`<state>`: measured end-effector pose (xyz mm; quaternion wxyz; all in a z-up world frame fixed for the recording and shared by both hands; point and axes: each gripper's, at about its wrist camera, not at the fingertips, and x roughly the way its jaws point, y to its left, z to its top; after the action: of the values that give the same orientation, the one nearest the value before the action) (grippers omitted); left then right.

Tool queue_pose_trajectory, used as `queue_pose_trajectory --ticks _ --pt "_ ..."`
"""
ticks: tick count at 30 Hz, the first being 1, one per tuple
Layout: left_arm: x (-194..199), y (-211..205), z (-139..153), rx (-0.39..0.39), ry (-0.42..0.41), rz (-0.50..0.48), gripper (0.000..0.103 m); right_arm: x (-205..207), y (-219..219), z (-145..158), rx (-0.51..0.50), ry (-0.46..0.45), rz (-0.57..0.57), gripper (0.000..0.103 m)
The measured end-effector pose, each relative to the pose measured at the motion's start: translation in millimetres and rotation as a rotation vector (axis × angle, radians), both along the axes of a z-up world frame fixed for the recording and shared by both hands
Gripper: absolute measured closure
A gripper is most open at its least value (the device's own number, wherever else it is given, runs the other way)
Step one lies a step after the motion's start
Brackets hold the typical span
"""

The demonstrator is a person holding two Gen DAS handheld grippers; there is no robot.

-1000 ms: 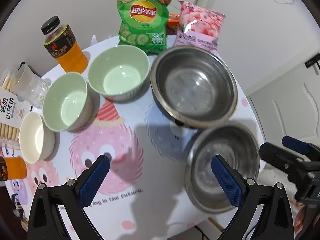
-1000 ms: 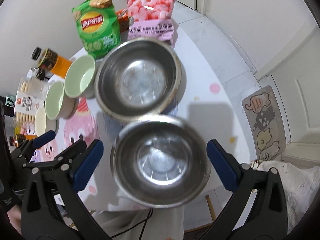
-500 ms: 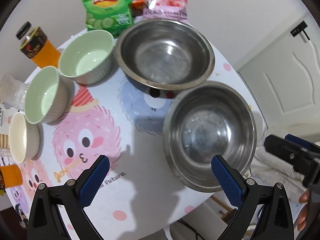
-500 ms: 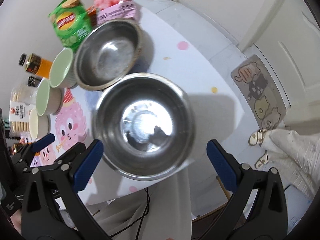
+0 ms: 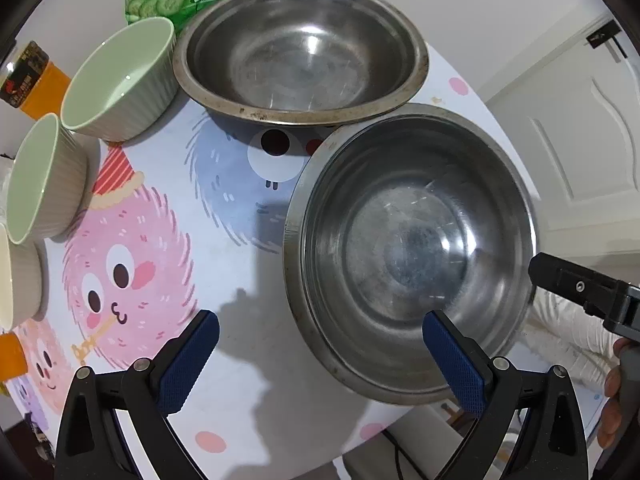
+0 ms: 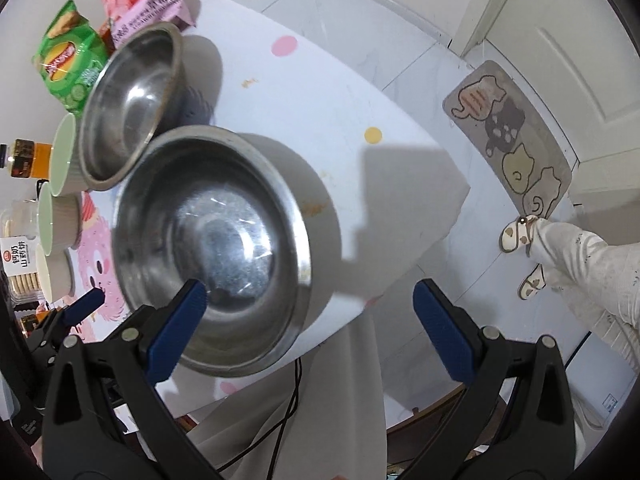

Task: Organize plates and bowls

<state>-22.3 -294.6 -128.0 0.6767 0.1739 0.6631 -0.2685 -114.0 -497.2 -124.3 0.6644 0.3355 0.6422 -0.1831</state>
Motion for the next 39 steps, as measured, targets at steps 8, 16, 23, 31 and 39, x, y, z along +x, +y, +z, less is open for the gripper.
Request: queue_pose_trajectory --ticks 8,16,23,31,39 --pt "10.0 -1.9 -9.5 -0.002 -0.014 0.020 0.000 6.9 -6.7 -21.3 0.021 0.016 0.009 0.001" --pt "15.0 -10.9 -22.5 0.030 0.037 0.027 0.032 14.3 -4.4 -34.1 0.038 0.027 0.031 0.014" --pt "4.7 -11.0 -26.7 0.039 0.031 -0.021 0.076 25.3 12.7 -39.6 0.025 0.067 0.126 0.079" --pt "0.6 1.7 -9.4 0.028 -0.013 -0.036 0.081 24.1 22.8 -25.4 -0.013 0.030 0.174 0.086" --pt "-4.7 10.5 20.6 -0.008 -0.037 -0.039 0.081 23.3 29.3 1.5 -0.025 -0.011 0.185 0.087"
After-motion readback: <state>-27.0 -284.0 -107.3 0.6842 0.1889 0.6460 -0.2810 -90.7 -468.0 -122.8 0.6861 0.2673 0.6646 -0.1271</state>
